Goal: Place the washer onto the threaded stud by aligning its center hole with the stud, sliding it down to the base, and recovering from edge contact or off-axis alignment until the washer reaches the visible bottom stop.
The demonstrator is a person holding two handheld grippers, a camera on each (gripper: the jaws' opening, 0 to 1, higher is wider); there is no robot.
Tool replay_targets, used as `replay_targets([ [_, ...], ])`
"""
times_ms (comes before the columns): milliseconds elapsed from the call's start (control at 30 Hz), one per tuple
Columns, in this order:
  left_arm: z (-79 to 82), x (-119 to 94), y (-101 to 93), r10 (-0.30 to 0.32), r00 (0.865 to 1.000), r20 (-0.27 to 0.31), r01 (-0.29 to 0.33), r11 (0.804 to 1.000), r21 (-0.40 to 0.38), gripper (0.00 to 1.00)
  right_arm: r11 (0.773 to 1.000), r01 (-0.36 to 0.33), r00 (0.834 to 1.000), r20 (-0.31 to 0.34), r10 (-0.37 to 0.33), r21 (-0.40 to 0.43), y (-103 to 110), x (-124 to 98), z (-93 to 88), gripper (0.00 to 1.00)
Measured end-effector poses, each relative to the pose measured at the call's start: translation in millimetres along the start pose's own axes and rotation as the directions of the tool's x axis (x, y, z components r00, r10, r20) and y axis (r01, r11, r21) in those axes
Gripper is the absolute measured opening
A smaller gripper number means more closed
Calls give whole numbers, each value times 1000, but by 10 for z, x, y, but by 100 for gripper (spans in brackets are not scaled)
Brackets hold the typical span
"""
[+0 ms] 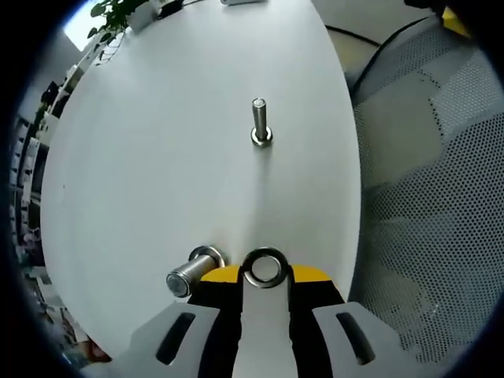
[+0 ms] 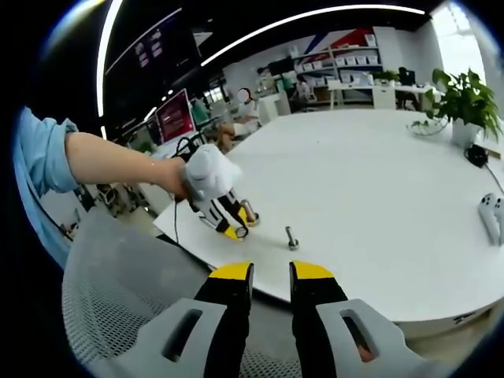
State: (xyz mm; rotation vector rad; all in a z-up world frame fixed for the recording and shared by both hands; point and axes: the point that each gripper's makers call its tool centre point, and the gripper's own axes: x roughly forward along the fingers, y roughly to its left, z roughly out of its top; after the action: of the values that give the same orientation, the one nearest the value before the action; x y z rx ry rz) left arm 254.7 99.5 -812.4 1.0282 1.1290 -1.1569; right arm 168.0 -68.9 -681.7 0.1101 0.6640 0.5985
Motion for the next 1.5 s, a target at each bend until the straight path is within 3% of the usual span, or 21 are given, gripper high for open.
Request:
replay_targets([
  [600,11,-439,47,27,999,25,-26,999,-19,19,1000,-2,1000,4,2,-4,6,-3,5,21],
  [967,43,-625,235,83,995,52,-81,996,-37,19,1000,-3,1000,7,3,-5,7,-5,9,21],
  [1500,52,-527,488,125,991,42,-123,991,-48,19,1000,2,1000,9,-2,5,1,-8,8,21],
])
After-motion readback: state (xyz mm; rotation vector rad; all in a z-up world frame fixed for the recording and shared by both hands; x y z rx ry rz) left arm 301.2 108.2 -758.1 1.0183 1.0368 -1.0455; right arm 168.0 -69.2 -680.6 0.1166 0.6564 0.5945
